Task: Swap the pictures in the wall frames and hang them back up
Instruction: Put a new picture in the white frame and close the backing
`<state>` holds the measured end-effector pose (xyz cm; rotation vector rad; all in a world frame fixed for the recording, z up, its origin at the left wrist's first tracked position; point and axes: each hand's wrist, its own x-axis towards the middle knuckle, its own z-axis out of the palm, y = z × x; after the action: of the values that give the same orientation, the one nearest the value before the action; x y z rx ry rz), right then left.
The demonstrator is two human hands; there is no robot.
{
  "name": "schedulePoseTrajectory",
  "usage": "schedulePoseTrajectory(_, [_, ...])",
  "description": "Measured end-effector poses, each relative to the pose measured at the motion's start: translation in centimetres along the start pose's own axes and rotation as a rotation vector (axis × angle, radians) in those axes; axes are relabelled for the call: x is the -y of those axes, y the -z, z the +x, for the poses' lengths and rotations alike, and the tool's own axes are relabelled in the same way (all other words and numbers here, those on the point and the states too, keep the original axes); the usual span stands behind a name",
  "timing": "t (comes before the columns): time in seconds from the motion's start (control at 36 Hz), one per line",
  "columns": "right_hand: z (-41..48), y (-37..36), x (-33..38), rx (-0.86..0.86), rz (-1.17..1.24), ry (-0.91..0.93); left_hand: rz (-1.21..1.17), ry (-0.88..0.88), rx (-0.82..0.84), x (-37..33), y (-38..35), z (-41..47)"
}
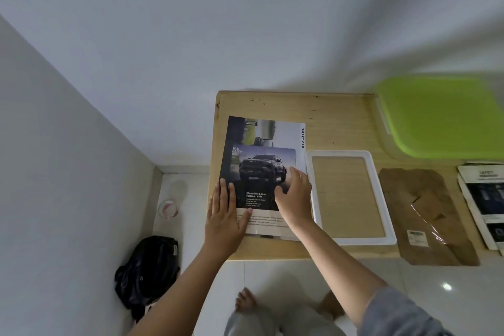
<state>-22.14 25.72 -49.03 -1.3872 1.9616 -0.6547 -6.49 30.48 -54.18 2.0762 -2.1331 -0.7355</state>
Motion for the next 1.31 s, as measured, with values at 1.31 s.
schedulePoseTrajectory(1.31, [-0.5,8.8,0.6,0.027,0.458,0.174,-0.734,-0.211,-0.160,-11.5,8.4,2.2])
